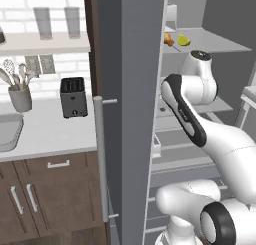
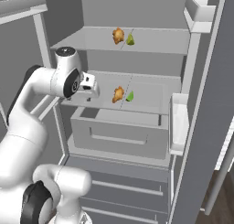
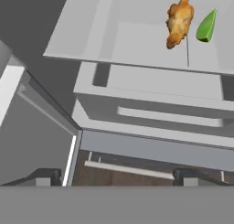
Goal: Place one lemon wedge and one chicken drumstick in each tupperware on the nearby counter, to pack two identical lunches.
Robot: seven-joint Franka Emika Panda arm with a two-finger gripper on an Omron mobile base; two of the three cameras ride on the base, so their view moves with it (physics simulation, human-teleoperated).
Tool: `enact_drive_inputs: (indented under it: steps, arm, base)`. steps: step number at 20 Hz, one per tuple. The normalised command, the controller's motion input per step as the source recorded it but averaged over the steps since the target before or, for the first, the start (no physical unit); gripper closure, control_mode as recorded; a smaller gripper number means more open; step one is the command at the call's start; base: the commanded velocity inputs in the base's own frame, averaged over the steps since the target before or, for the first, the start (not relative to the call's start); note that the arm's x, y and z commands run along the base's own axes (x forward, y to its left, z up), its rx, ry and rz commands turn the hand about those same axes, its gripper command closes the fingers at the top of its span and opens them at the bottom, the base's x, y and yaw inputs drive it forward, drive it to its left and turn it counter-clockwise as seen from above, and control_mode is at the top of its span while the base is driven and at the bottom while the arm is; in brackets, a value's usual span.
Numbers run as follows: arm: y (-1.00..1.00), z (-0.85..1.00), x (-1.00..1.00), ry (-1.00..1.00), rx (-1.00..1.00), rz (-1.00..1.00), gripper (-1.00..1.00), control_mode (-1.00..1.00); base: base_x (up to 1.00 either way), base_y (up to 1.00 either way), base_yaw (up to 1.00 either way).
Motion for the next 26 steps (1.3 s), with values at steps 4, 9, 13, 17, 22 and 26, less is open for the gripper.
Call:
enact_drive_inputs:
  steps: [4, 9, 13, 17, 22, 26]
  arm:
    - [-0.23, -0.26, 0.00, -0.12, 0.00, -0.01, -1.00, -1.00]
    - [-0.44, -0.16, 0.00, -0.05, 0.00, -0.05, -1.00, -1.00]
    - [-0.63, -0.06, 0.00, 0.00, 0.00, -0.09, -1.00, -1.00]
    - [-0.37, -0.16, 0.36, 0.00, 0.02, -0.14, -1.00, -1.00]
    - [-0.07, -0.23, 0.74, 0.00, 0.04, -0.12, -1.00, -1.00]
    - [0.00, -0.10, 0.76, 0.00, 0.05, -0.03, -1.00, -1.00]
  base:
    - [0.00, 0.00, 0.00]
    - [0.00, 0.00, 0.00]
    - [0.00, 0.00, 0.00]
    - [0.00, 0.00, 0.00]
    - [0.00, 0.00, 0.00]
    - [0.00, 0.00, 0.00]
